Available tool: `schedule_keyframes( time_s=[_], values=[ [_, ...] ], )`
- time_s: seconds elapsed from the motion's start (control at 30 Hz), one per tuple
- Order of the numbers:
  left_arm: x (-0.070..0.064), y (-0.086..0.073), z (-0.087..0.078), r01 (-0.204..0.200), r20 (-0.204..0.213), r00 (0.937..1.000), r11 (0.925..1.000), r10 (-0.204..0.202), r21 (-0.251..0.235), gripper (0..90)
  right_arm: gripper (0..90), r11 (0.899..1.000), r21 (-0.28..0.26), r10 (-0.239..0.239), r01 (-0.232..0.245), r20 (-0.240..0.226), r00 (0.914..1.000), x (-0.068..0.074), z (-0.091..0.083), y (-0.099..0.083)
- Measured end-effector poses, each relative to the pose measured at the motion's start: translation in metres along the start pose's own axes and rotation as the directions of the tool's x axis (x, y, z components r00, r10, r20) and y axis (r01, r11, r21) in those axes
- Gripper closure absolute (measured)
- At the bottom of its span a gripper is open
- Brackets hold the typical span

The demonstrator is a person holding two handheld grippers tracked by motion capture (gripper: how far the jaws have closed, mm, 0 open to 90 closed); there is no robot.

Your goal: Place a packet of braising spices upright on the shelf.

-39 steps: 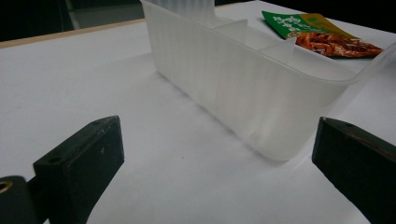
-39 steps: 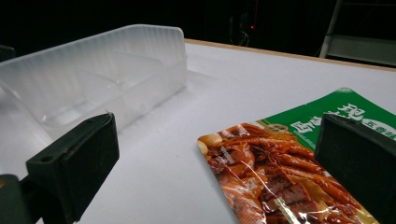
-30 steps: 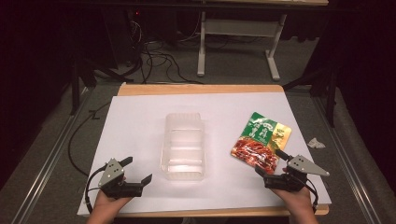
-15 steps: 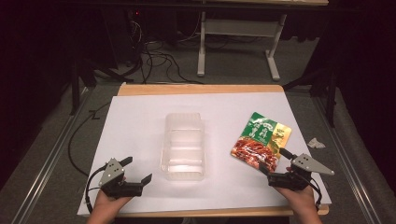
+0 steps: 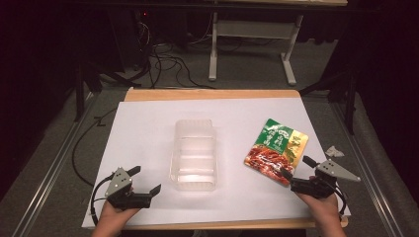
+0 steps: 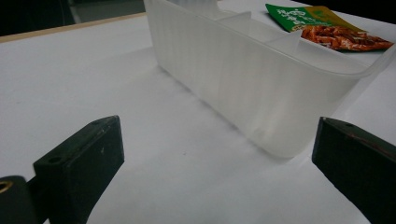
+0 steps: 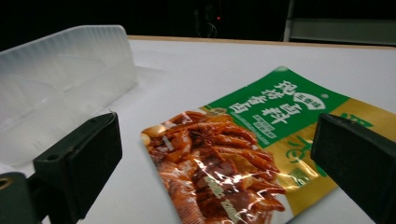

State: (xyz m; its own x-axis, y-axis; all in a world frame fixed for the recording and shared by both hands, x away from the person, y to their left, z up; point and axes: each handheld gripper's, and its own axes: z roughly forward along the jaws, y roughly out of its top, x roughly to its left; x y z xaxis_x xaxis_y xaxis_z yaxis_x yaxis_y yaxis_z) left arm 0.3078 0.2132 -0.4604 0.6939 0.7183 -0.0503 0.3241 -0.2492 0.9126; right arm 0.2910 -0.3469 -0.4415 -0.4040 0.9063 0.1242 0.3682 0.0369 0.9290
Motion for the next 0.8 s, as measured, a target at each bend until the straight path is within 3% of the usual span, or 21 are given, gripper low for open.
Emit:
schedule_keyframes(
  time_s=[0.1, 0.2, 0.23, 0.37, 0.43, 0.47, 0.5, 0.6, 0.63, 0.73, 0.8],
  values=[
    [0.000, 0.000, 0.000, 0.000, -0.002, 1.0000, 1.0000, 0.000, 0.000, 2.8, 5.0, 1.000, 0.010, 0.024, -0.024, 0.031, 0.9992, -0.013, 0.000, -0.001],
    [0.000, 0.000, 0.000, 0.002, -0.003, 1.0000, 1.0000, -0.002, 0.001, 2.8, 5.1, 1.000, 0.015, 0.018, -0.019, 0.048, 0.9987, -0.021, 0.002, -0.002],
    [-0.001, 0.000, 0.000, 0.003, -0.002, 1.0000, 1.0000, -0.003, 0.004, 2.8, 5.2, 0.999, 0.028, 0.024, -0.027, 0.072, 0.9971, -0.031, 0.007, -0.003],
    [0.000, -0.001, 0.001, 0.005, -0.002, 1.0000, 1.0000, -0.005, 0.005, 2.8, 5.7, 0.997, 0.051, 0.049, -0.055, 0.112, 0.9925, -0.047, 0.017, -0.002],
    [0.000, -0.001, 0.001, 0.006, -0.004, 1.0000, 1.0000, -0.006, 0.007, 2.8, 7.6, 0.992, 0.071, 0.099, -0.108, 0.121, 0.9877, -0.065, 0.026, 0.002],
    [0.001, -0.001, 0.001, 0.005, -0.005, 1.0000, 0.9999, -0.005, 0.009, 2.8, 7.6, 0.992, 0.071, 0.099, -0.108, 0.121, 0.9877, -0.065, 0.026, 0.002],
    [0.001, -0.001, 0.001, 0.003, -0.007, 1.0000, 0.9999, -0.003, 0.013, 2.8, 7.9, 0.988, 0.069, 0.133, -0.142, 0.123, 0.9835, -0.078, 0.032, 0.005],
    [0.001, -0.001, 0.001, 0.000, -0.010, 1.0000, 0.9999, 0.000, 0.014, 2.8, 8.0, 0.982, 0.075, 0.167, -0.176, 0.114, 0.9795, -0.089, 0.038, 0.008],
    [0.000, -0.001, 0.001, 0.001, -0.012, 0.9999, 0.9999, 0.000, 0.013, 2.8, 8.4, 0.980, 0.078, 0.175, -0.186, 0.131, 0.9758, -0.097, 0.047, 0.009],
    [0.000, 0.000, 0.000, -0.004, -0.016, 0.9999, 1.0000, 0.004, 0.009, 2.8, 8.4, 0.974, 0.087, 0.196, -0.209, 0.144, 0.9700, -0.104, 0.056, 0.011],
    [0.001, 0.000, 0.000, -0.003, -0.017, 0.9999, 0.9999, 0.003, 0.014, 2.8, 10.0, 0.963, 0.086, 0.241, -0.255, 0.148, 0.9594, -0.115, 0.066, 0.014]
  ],
)
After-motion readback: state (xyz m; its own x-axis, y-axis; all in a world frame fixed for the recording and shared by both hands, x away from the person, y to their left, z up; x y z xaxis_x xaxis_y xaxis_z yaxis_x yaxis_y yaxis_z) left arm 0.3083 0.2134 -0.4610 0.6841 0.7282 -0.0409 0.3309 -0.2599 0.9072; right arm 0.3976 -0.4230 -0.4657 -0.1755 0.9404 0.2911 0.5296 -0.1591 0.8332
